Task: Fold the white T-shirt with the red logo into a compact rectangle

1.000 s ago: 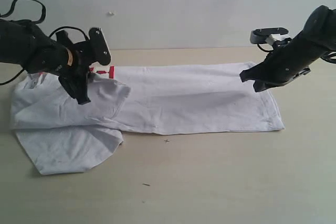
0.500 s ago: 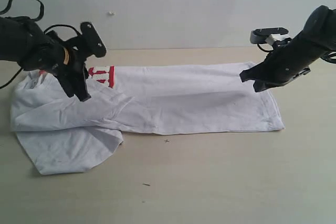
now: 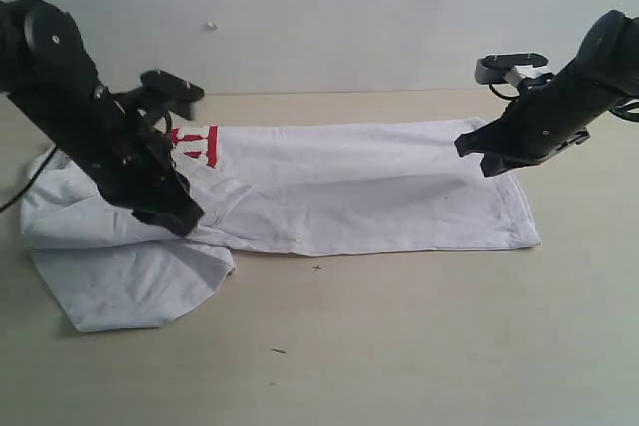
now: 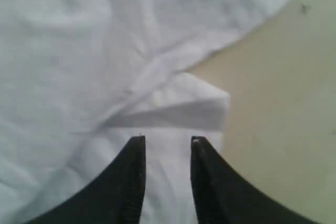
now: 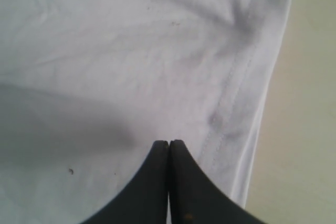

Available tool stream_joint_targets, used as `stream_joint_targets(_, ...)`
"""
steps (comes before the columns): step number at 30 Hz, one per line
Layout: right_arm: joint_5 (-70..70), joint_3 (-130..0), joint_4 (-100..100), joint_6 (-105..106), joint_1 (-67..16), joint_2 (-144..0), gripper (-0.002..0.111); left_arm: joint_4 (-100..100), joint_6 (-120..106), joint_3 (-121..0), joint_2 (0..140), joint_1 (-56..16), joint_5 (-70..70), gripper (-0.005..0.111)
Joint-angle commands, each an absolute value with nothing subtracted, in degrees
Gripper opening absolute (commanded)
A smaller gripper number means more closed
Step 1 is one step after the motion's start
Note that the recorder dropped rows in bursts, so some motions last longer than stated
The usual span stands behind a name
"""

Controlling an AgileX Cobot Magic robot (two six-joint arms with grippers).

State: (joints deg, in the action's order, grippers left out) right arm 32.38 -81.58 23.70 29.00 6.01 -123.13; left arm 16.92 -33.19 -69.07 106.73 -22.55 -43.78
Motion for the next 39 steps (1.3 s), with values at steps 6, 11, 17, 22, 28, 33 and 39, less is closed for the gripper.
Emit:
stream_joint_targets(6, 33.25, -81.51, 24.01, 29.31, 5.98, -122.69, 0.0, -2.53, -15.61, -56.91, 104.83, -35.35, -32.16, 0.056)
stream_joint_targets(11, 33.71, -81.51, 24.01, 29.31, 5.98, -122.69, 0.0, -12.16, -5.75, -55.12, 106.69, -35.37, -32.18, 0.058)
stream_joint_targets(17, 33.71, -81.51, 24.01, 29.31, 5.98, -122.69, 0.0, -13.16, -5.41, -54.71, 109.05, -35.37, -31.23, 0.057)
stream_joint_targets(22, 33.71, -81.51, 24.01, 29.31, 5.98, -122.69, 0.0, -21.02, 1.34, -54.71, 109.55, -35.37, -32.38, 0.028)
stream_joint_targets(28, 33.7, -81.51, 25.12, 29.31, 5.98, -122.69, 0.0, -23.31, -3.92, -55.0, 106.91, -35.37, -36.51, 0.0)
stream_joint_targets(33, 33.58, -81.51, 25.27, 29.31, 5.98, -122.69, 0.0, -35.54, -10.64, -62.17, 101.94, -35.37, -41.49, 0.0)
stream_joint_targets(39, 33.35, -81.51, 25.27, 29.41, 5.98, -122.69, 0.0, -57.91, -10.67, -63.25, 103.67, -35.37, -37.06, 0.0)
